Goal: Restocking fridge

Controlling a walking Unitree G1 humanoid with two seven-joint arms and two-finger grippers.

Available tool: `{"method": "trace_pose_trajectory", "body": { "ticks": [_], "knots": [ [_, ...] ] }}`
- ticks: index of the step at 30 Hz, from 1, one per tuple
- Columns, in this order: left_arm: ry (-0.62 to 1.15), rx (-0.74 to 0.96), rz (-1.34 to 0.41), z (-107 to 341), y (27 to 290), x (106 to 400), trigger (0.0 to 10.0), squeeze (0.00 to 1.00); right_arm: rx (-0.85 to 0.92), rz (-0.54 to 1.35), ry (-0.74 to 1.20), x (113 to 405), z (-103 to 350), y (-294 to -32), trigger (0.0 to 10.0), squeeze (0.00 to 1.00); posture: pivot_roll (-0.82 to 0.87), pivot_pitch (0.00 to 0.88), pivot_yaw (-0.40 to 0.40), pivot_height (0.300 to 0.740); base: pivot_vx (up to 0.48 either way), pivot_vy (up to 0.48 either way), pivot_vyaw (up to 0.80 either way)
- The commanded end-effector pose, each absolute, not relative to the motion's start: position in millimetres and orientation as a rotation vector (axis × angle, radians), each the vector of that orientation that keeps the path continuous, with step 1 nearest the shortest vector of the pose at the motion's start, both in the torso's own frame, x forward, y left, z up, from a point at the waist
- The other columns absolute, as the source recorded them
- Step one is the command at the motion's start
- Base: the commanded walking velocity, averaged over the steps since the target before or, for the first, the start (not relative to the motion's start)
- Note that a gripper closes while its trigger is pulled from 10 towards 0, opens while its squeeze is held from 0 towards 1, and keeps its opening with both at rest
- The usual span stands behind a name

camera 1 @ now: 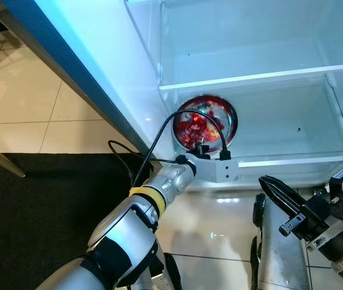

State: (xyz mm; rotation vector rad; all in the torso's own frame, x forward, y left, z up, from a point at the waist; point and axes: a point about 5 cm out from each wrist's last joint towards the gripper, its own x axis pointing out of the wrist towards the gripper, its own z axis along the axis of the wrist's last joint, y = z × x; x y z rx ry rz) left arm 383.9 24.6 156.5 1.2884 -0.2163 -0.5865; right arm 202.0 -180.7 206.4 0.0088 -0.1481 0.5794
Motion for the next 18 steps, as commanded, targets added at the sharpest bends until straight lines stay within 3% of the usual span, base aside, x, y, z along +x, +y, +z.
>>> {"method": "trace_pose_trajectory", "body": {
  "ticks": [1, 3, 4, 5, 7, 18],
  "knots": [
    [-0.185, 1.300, -0.585, 148, 32, 383, 10.0, 1.00, 0.019, 0.600, -0.133, 197, 205, -177, 10.0, 0.00, -0.24, 0.611, 0.220, 0.344, 0.000, 0.000, 0.00],
    [-0.185, 1.297, -0.581, 148, 32, 383, 10.0, 1.00, 0.014, 0.600, -0.131, 197, 205, -177, 10.0, 0.00, -0.24, 0.610, 0.219, 0.344, 0.000, 0.000, 0.00],
    [-0.187, 1.295, -0.576, 149, 32, 383, 10.0, 0.35, 0.013, 0.601, -0.129, 198, 205, -178, 10.0, 0.00, -0.24, 0.608, 0.218, 0.344, 0.000, 0.000, 0.00],
    [-0.187, 1.295, -0.576, 149, 32, 383, 10.0, 0.35, 0.013, 0.601, -0.129, 198, 205, -178, 10.0, 0.00, -0.24, 0.608, 0.218, 0.344, 0.000, 0.000, 0.00],
    [-0.193, 1.290, -0.560, 152, 33, 385, 10.0, 0.00, 0.011, 0.600, -0.127, 198, 205, -178, 10.0, 0.00, -0.24, 0.599, 0.217, 0.344, 0.000, 0.000, 0.00],
    [-0.268, 1.205, -0.538, 166, 32, 387, 10.0, 0.00, 0.017, 0.611, -0.133, 207, 203, -181, 10.0, 0.00, -0.22, 0.538, 0.212, 0.344, 0.000, 0.000, 0.00]
  ]
}}
